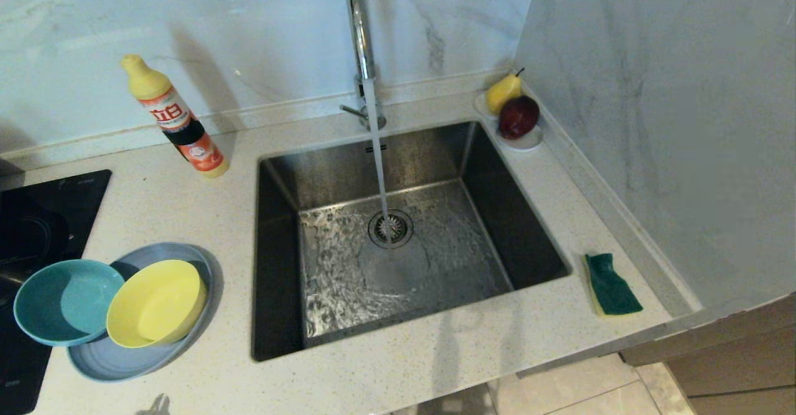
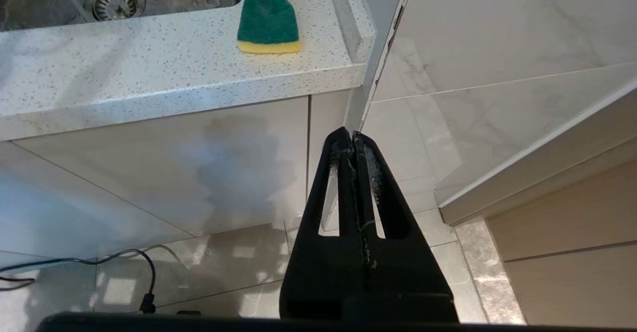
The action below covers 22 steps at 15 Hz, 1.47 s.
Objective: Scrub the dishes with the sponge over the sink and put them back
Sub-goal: Pick up a bowl and the sponge
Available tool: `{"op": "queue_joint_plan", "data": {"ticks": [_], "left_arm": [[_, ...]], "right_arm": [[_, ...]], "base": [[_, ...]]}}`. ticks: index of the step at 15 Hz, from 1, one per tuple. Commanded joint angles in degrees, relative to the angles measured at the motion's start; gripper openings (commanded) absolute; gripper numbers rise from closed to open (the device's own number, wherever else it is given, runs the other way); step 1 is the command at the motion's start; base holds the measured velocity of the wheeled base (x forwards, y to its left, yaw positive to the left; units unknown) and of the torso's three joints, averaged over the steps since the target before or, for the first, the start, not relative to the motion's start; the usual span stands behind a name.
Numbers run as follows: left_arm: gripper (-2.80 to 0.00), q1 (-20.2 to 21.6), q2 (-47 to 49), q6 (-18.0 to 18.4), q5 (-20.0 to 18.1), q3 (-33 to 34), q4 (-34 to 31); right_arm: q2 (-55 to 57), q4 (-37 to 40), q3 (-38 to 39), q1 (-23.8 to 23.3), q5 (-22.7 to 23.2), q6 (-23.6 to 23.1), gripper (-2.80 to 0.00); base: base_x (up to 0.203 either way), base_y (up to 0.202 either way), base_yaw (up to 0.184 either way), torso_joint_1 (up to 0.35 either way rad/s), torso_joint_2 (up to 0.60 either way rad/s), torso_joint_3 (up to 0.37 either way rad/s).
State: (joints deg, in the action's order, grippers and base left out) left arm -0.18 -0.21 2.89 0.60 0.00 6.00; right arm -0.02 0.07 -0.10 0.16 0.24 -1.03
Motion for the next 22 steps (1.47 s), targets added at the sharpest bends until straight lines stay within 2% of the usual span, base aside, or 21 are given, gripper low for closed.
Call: {"op": "queue_joint_plan", "data": {"ticks": [1,3,4,8,11,13,15,18,22], "left_arm": [[-2.80,0.01,0.12,0.01,0.02,2.29,0.07],[-2.80,0.01,0.12,0.01,0.02,2.29,0.07],[-2.80,0.01,0.12,-0.08,0.02,2.29,0.07],[-2.80,0.01,0.12,-0.16,0.02,2.29,0.07],[-2.80,0.01,0.12,-0.08,0.02,2.29,0.07],[-2.80,0.01,0.12,-0.08,0.02,2.29,0.07],[-2.80,0.01,0.12,-0.08,0.02,2.29,0.07],[-2.80,0.01,0.12,-0.08,0.02,2.29,0.07],[-2.80,0.01,0.12,-0.08,0.02,2.29,0.07]], "right_arm": [[-0.06,0.00,0.01,0.02,-0.07,-1.08,-2.80],[-0.09,-0.23,-0.61,0.02,-0.46,-1.20,-2.80],[-0.11,0.26,-3.38,0.02,-0.81,-1.14,-2.80],[1.49,8.82,-22.47,0.02,-0.12,-1.36,-2.80],[9.14,17.90,-39.12,-0.17,6.49,-1.53,-2.80],[15.35,22.96,-45.78,-1.36,12.70,-1.59,-2.80],[21.92,25.27,-50.57,-3.18,16.55,-1.64,-2.80],[32.93,28.78,-56.64,-4.28,20.12,-3.30,-2.80],[48.88,31.31,-59.60,-4.49,20.80,-8.02,-2.80]], "base": [[0.000,0.000,0.000,0.000,0.00,0.000],[0.000,0.000,0.000,0.000,0.00,0.000],[0.000,0.000,0.000,0.000,0.00,0.000],[0.000,0.000,0.000,0.000,0.00,0.000],[0.000,0.000,0.000,0.000,0.00,0.000],[0.000,0.000,0.000,0.000,0.00,0.000],[0.000,0.000,0.000,0.000,0.00,0.000],[0.000,0.000,0.000,0.000,0.00,0.000],[0.000,0.000,0.000,0.000,0.00,0.000]]}}
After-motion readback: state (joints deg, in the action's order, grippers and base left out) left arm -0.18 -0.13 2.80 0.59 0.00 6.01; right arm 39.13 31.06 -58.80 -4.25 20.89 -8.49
